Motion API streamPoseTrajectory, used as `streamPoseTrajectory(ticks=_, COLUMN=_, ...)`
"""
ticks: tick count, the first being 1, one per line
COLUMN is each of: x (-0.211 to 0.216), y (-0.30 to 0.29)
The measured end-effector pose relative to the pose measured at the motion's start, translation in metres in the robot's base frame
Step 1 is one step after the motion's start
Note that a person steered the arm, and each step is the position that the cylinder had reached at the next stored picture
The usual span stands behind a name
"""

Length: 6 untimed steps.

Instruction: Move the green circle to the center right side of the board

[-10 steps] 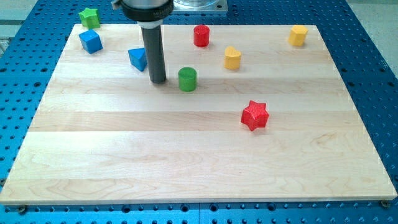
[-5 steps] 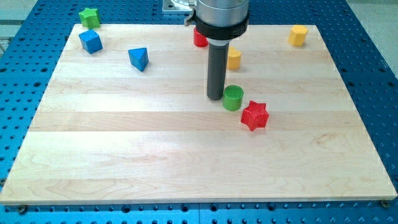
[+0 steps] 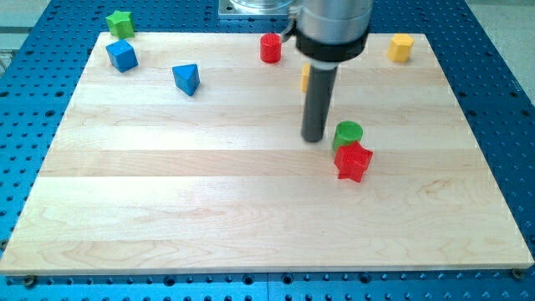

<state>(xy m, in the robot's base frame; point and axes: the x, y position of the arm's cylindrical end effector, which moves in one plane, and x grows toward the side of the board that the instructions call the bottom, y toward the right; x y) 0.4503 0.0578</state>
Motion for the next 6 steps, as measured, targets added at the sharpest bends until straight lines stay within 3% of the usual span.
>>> streamPoseTrajectory(ticks=2, x=0.002, y=0.08)
streamPoseTrajectory(ticks=3, x=-0.028, y=0.077)
streamPoseTrajectory(ticks=5, x=-0.03, y=0.131)
streamPoseTrajectory(ticks=6, x=-0.058, y=0.096)
